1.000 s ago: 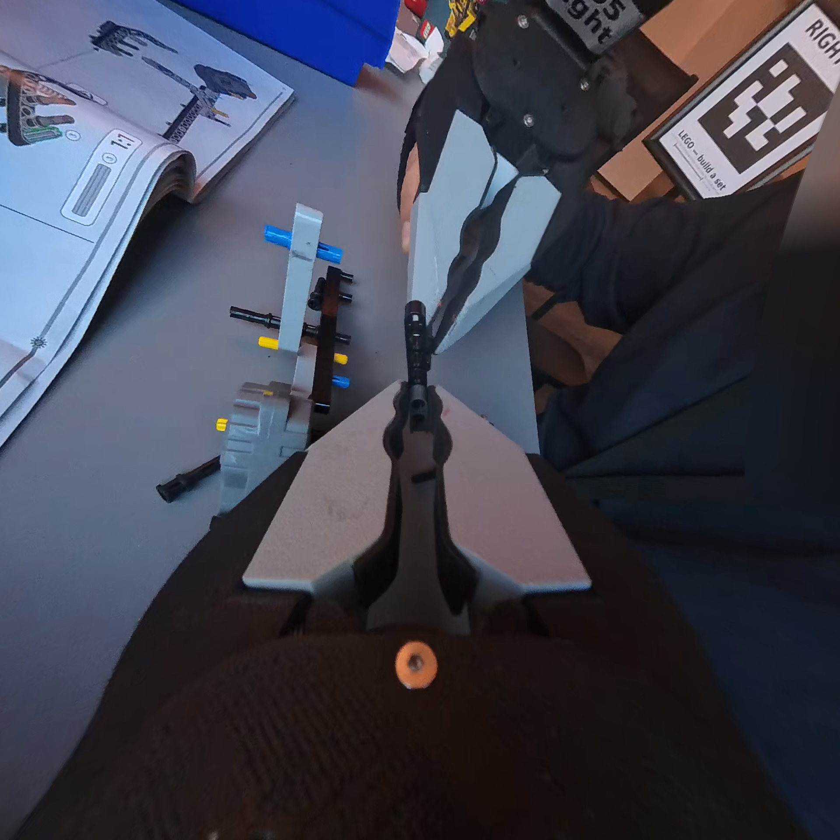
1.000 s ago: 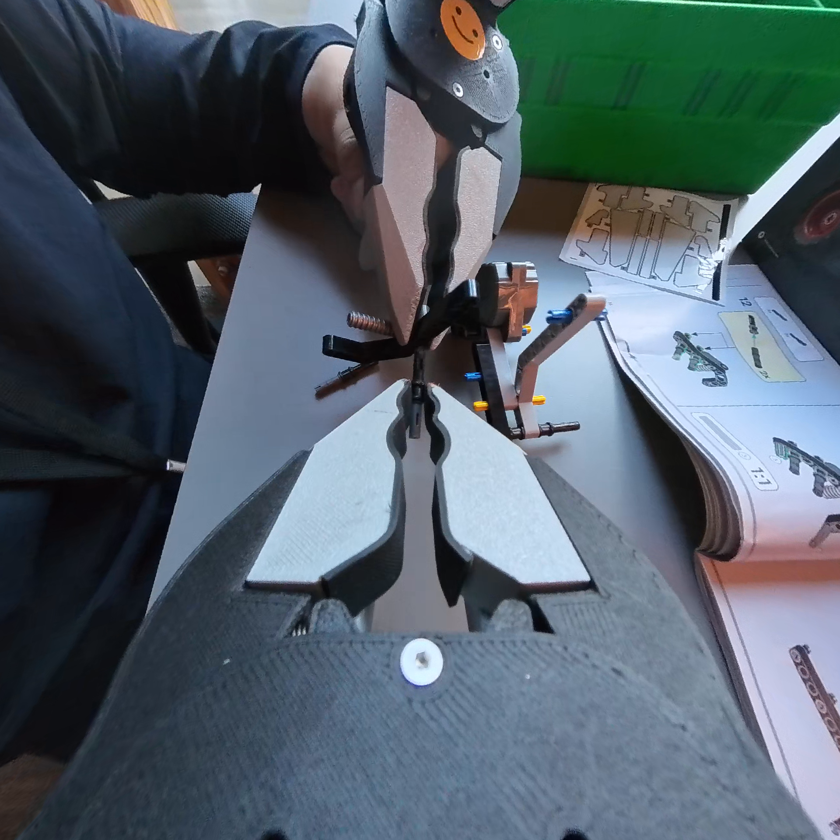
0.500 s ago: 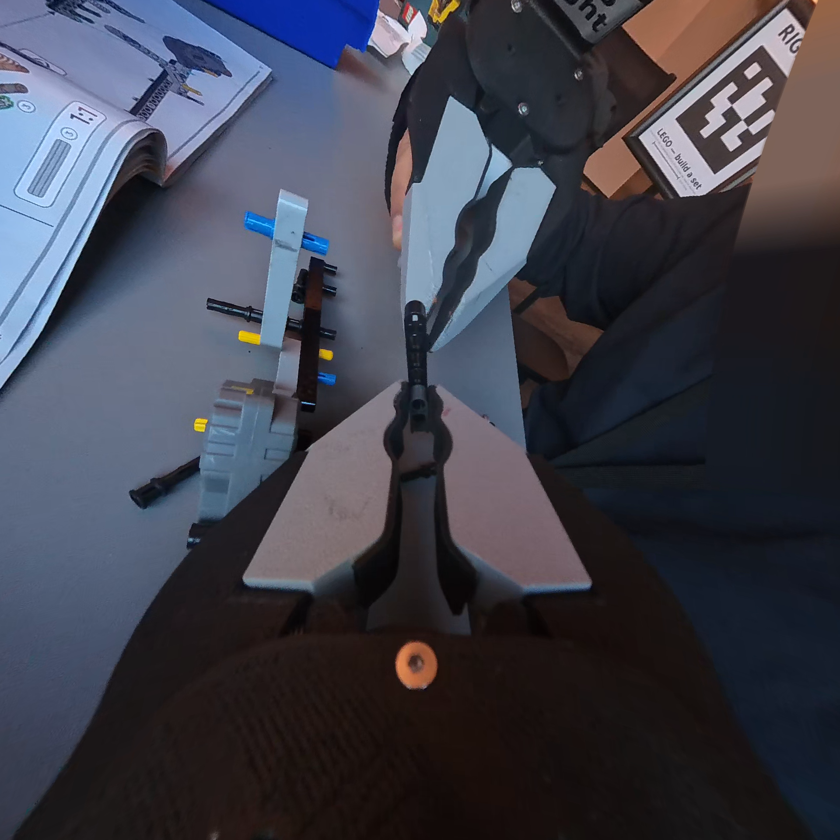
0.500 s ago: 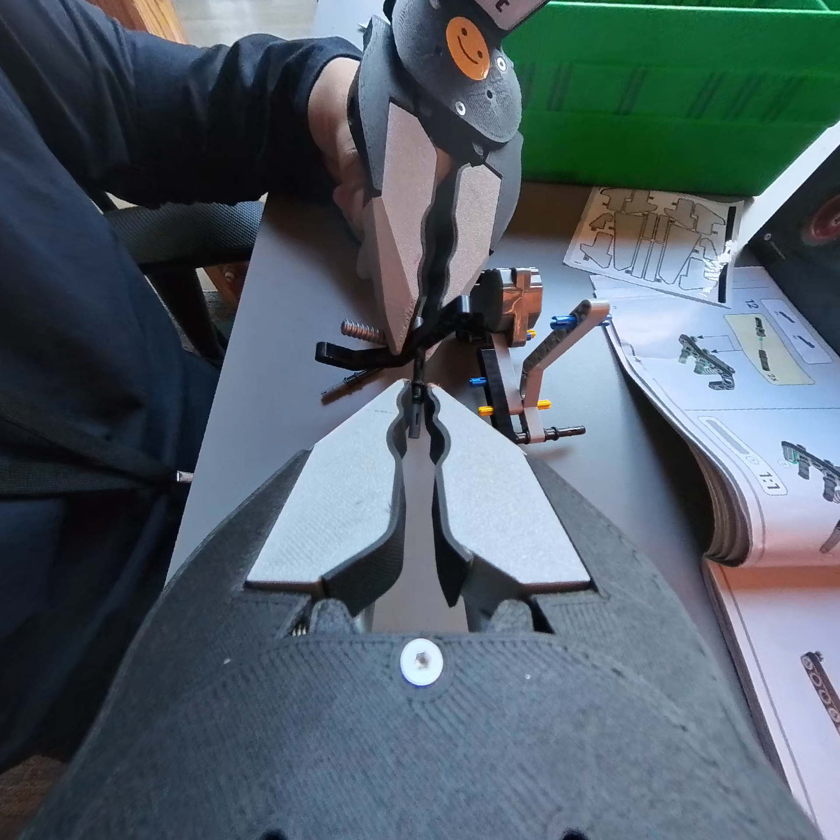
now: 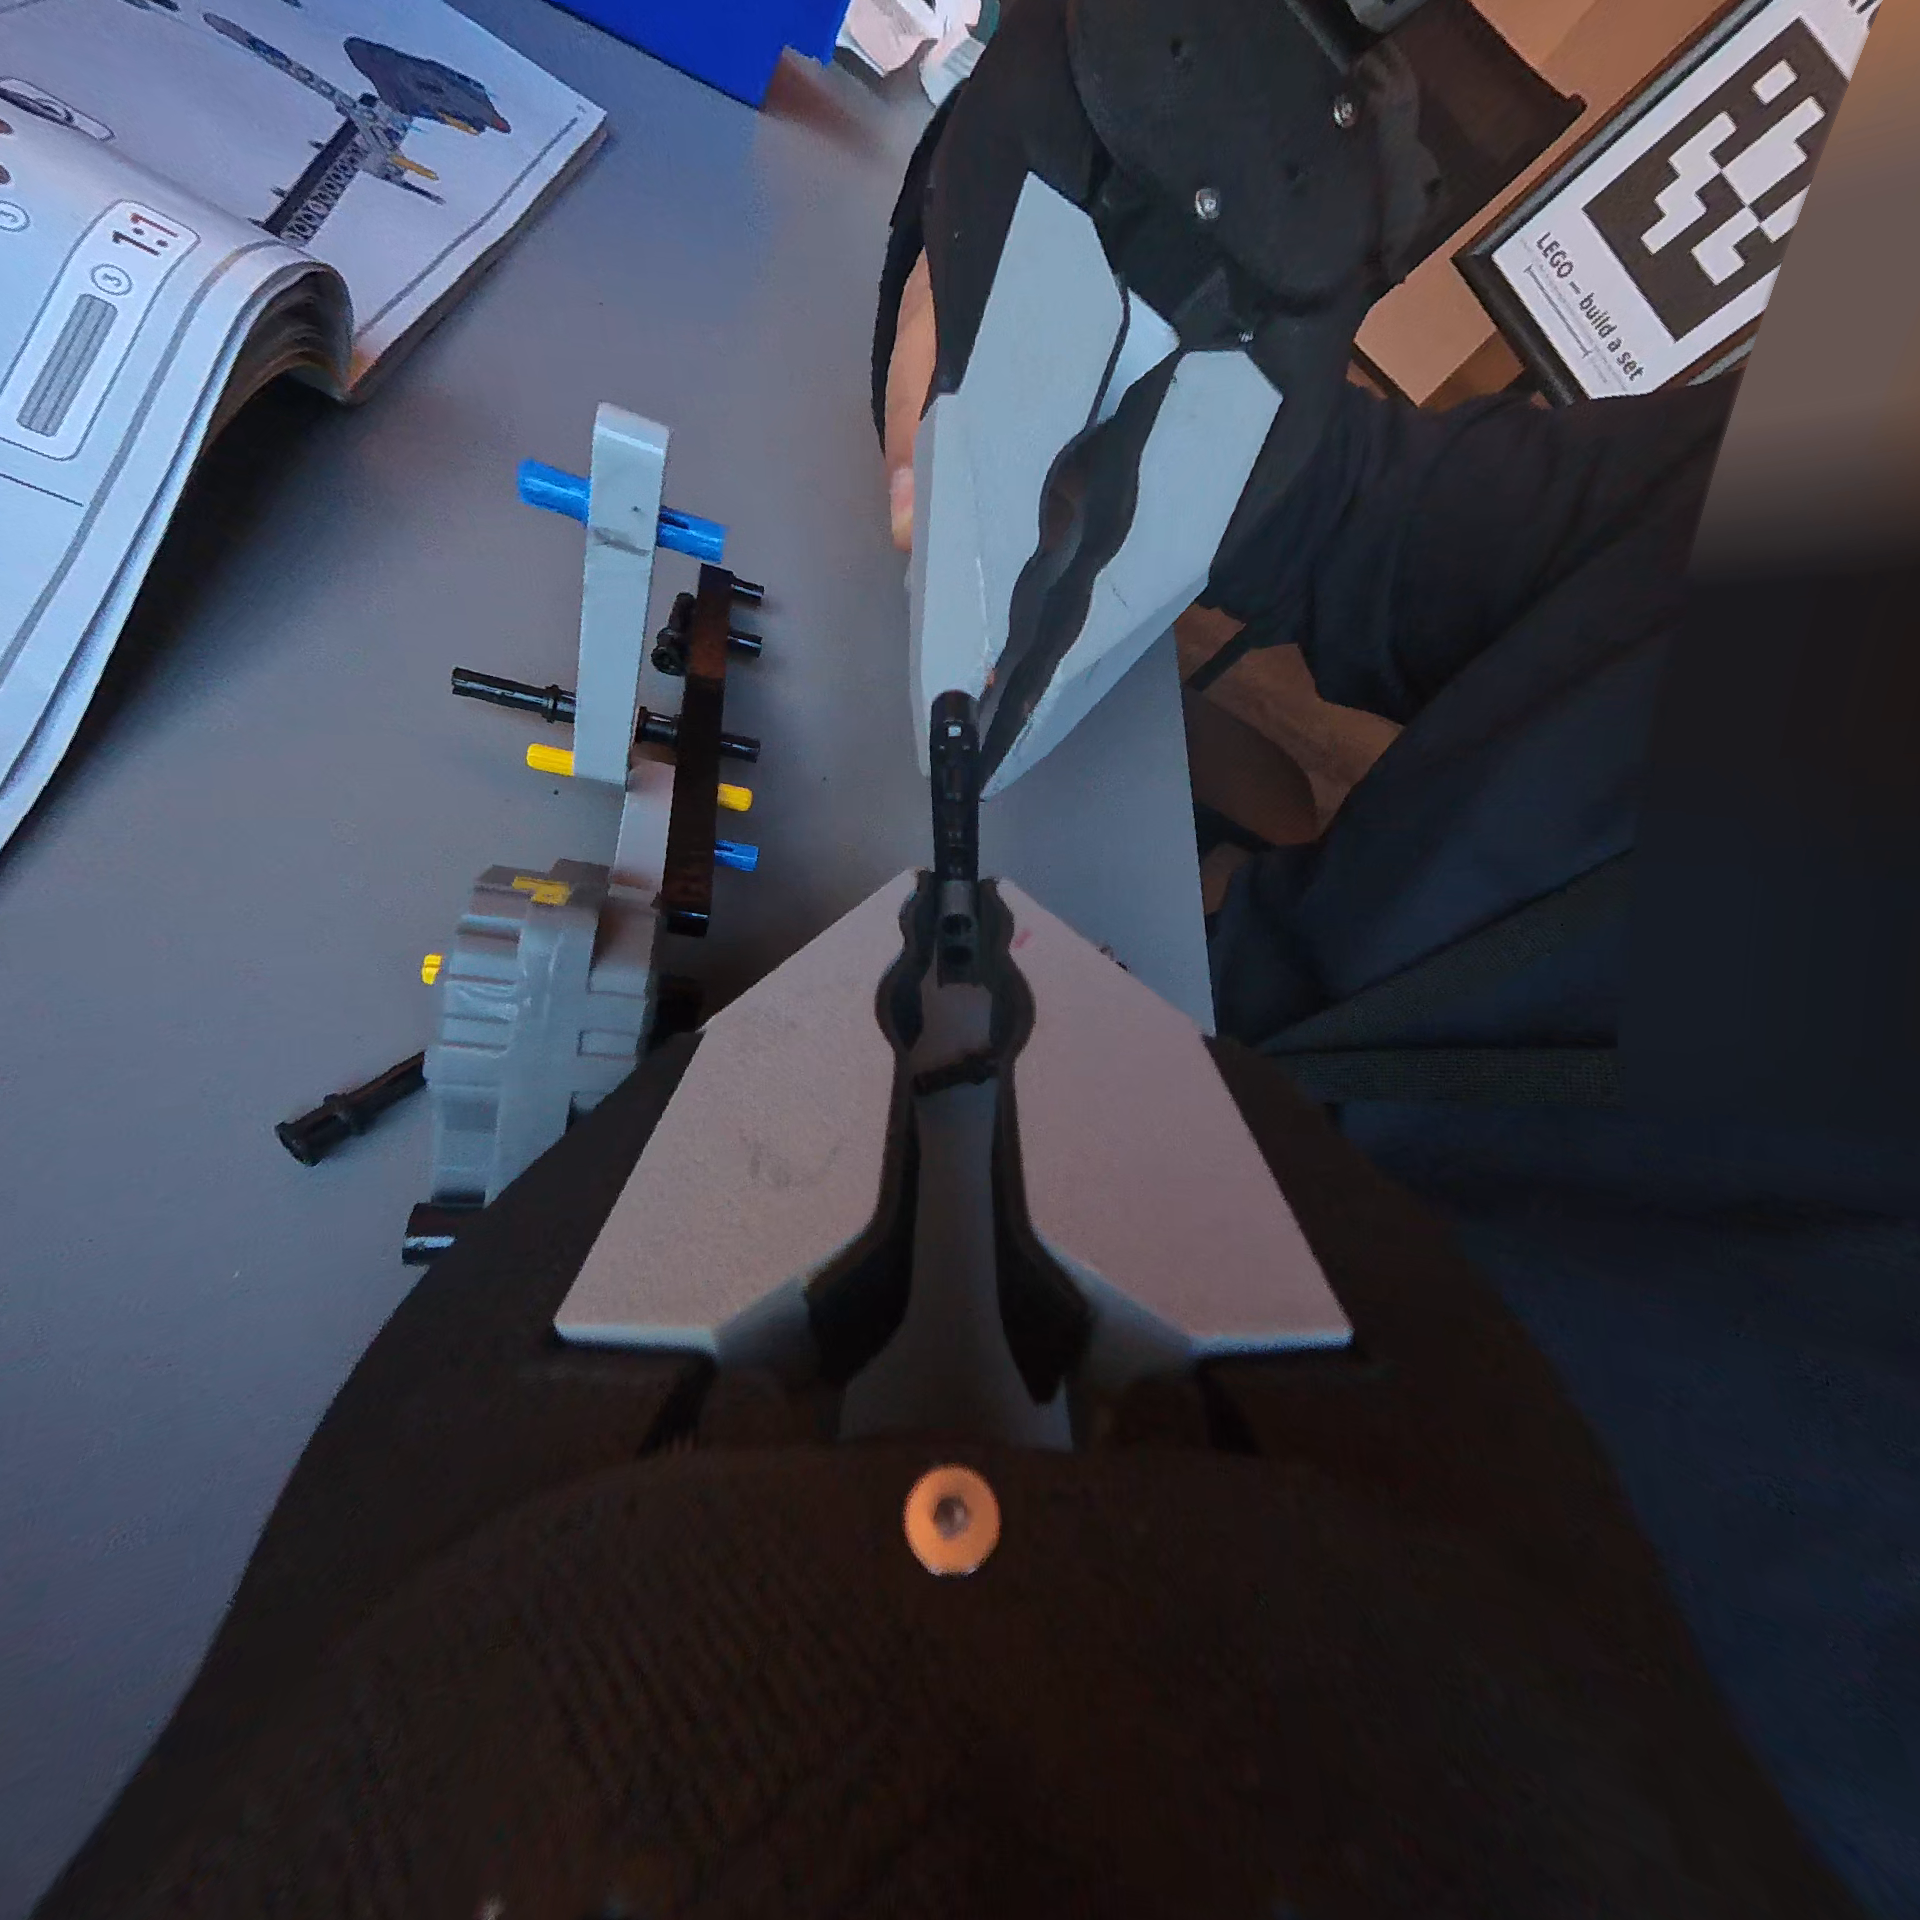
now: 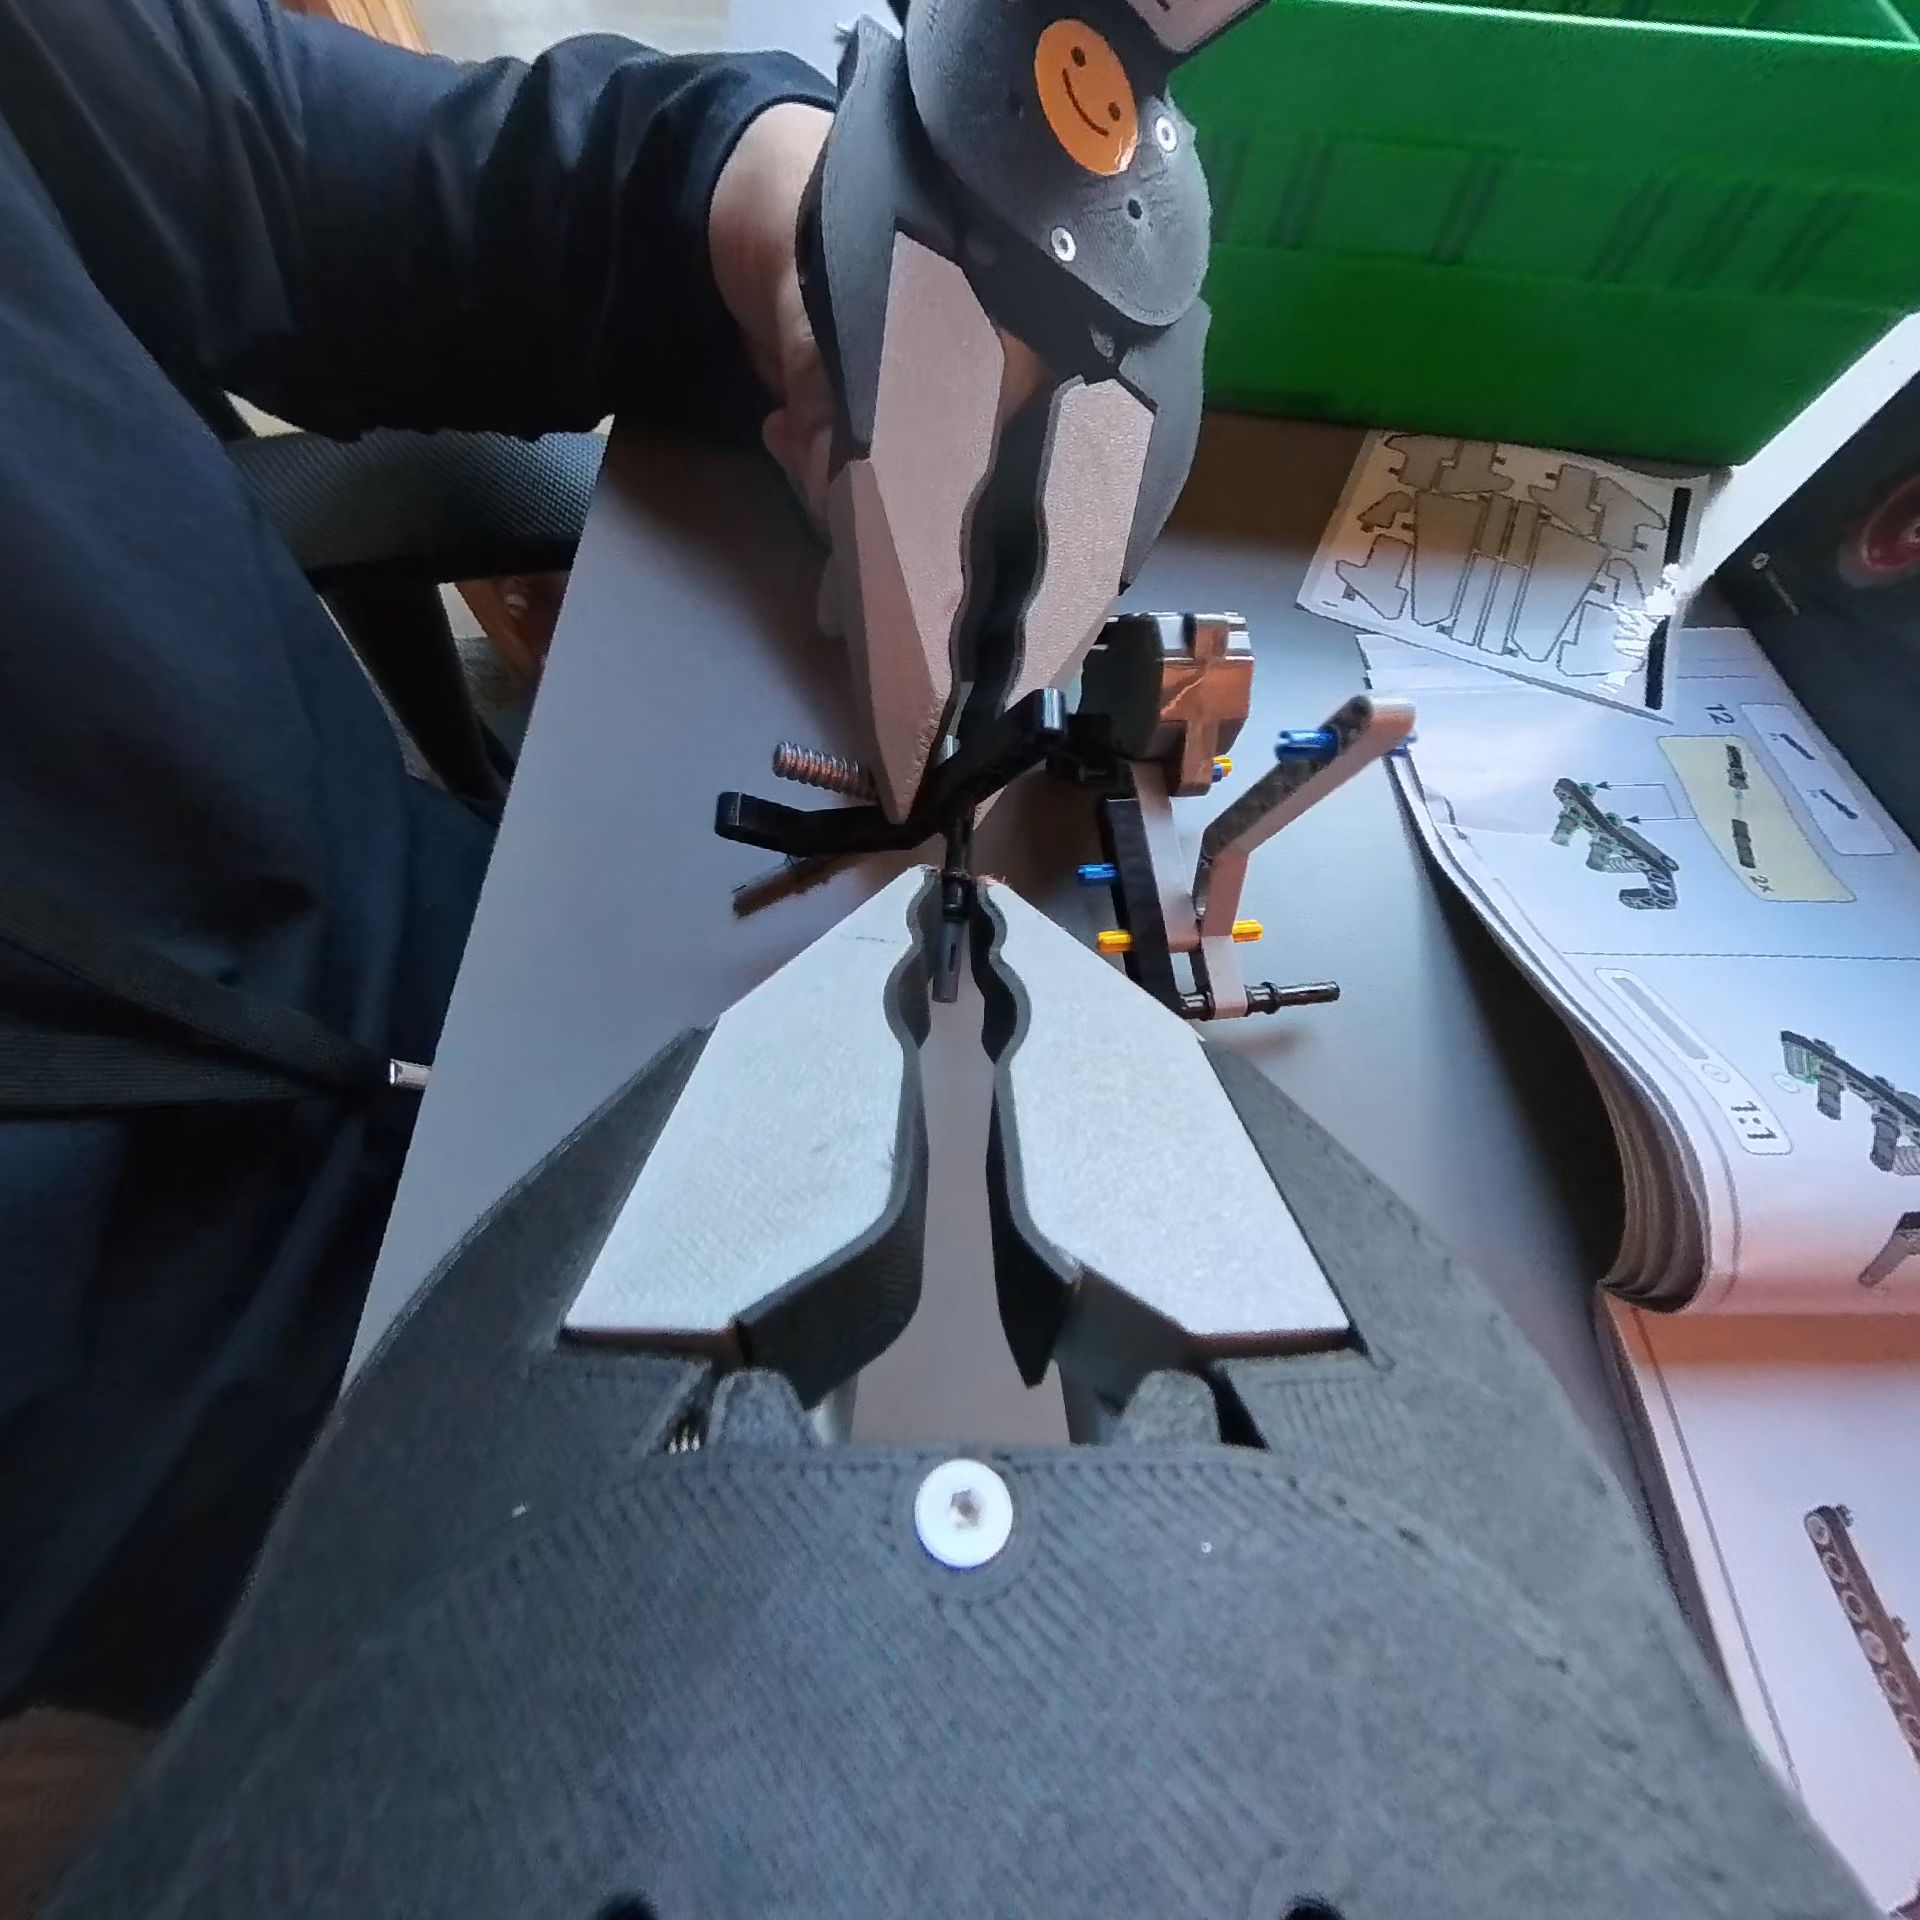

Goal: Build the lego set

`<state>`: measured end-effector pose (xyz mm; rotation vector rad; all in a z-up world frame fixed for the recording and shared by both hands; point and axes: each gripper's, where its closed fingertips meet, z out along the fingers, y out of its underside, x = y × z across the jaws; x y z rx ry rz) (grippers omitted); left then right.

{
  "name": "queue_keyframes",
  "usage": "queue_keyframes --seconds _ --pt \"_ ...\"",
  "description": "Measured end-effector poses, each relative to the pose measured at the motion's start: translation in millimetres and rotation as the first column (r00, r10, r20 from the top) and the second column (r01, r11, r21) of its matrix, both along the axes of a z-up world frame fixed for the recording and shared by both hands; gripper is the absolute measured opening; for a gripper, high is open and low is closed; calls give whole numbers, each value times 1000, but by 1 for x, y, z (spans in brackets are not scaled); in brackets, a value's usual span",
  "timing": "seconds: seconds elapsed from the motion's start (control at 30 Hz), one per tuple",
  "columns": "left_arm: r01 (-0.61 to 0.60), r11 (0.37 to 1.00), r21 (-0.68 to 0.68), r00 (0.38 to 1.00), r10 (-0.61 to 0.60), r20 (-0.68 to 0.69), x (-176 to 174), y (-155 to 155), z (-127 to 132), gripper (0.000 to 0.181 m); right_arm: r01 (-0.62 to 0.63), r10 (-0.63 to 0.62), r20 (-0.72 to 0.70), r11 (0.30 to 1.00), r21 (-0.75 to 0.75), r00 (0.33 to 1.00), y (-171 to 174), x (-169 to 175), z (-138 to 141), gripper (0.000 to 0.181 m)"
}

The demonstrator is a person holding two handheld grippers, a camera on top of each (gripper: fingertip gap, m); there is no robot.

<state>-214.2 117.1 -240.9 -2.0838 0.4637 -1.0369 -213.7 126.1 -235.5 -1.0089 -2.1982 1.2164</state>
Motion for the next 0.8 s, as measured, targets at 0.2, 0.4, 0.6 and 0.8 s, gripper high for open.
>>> queue_keyframes --seconds 0.2,0.4,0.6,0.8 --pt "8 1000 -23 998 -10 -61 3 0 -9 5 -20 21 -6 996 84 1000 -1 1 -6 1" --pt "30 999 -21 993 -32 -118 10 0 -14 5 -43 42 7 995 95 999 -4 2 -11 1" --pt "28 999 -18 993 -29 -117 10 0 -14 5 -42 41 19 997 71 999 -5 3 -14 1" --pt "1 1000 -6 997 -2 -73 5 1 -8 4 -31 29 22 996 85 999 -2 3 -16 1"
